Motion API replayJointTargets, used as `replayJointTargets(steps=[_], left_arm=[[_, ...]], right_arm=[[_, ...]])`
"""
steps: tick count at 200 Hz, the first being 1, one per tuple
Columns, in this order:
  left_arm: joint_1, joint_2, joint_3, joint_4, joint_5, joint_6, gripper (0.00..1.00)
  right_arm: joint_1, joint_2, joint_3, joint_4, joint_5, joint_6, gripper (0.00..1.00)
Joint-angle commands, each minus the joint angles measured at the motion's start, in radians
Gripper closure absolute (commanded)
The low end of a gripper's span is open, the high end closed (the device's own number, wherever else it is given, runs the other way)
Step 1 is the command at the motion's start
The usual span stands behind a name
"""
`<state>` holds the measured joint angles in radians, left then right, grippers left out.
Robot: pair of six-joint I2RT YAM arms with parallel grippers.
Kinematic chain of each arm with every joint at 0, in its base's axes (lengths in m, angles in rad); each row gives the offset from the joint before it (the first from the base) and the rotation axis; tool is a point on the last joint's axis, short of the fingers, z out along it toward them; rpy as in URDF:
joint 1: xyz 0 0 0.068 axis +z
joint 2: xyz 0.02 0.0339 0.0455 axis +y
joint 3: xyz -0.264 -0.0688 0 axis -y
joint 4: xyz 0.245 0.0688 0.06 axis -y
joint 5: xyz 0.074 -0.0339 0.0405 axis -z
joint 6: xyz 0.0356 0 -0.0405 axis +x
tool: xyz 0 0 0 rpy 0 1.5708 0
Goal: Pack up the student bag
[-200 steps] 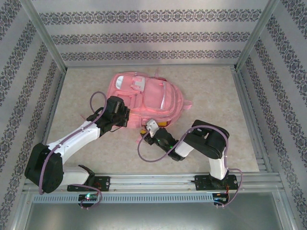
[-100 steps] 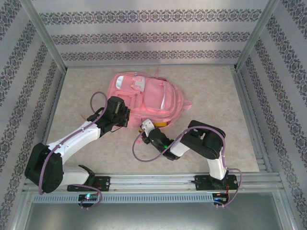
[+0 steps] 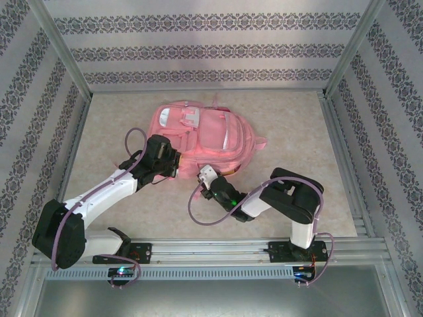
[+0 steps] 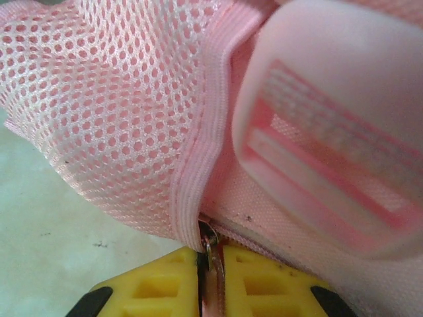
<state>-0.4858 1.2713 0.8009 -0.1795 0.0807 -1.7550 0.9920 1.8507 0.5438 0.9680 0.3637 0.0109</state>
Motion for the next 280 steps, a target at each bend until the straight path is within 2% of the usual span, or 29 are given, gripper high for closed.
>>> replayJointTargets(steps=[1, 41, 58, 89, 152, 199, 231, 280], left_arm=[[0.043, -0.033, -0.001, -0.005, -0.032, 0.080, 1.00], [0.048, -0.026, -0.017, -0.004, -0.012, 0.090, 1.00], [0.049, -0.026, -0.030, 0.006, -0.002, 0.081, 1.00], [0.047, -0.026, -0.032, 0.006, 0.005, 0.088, 1.00], [0.065, -0.035, -0.033, -0.018, 0.001, 0.115, 1.00], [0.129, -0.057, -0.036, -0.043, 0.005, 0.166, 1.00], [0.163, -0.068, -0.035, -0.052, 0.008, 0.200, 1.00], [0.201, -0.087, -0.035, -0.097, 0.016, 0.266, 1.00]], right_arm=[[-0.024, -0.036, -0.053, -0.065, 0.034, -0.018, 0.84], [-0.041, -0.077, -0.111, -0.094, 0.011, -0.032, 0.80], [-0.055, -0.093, -0.139, -0.088, 0.012, -0.035, 0.87], [-0.064, -0.109, -0.164, -0.065, -0.057, -0.041, 1.00], [-0.110, -0.168, -0.186, -0.091, -0.043, -0.020, 1.00], [-0.151, -0.260, -0.194, -0.215, 0.005, 0.001, 1.00], [-0.170, -0.345, -0.236, -0.317, 0.046, 0.074, 1.00], [-0.188, -0.477, -0.162, -0.602, 0.079, 0.175, 1.00]])
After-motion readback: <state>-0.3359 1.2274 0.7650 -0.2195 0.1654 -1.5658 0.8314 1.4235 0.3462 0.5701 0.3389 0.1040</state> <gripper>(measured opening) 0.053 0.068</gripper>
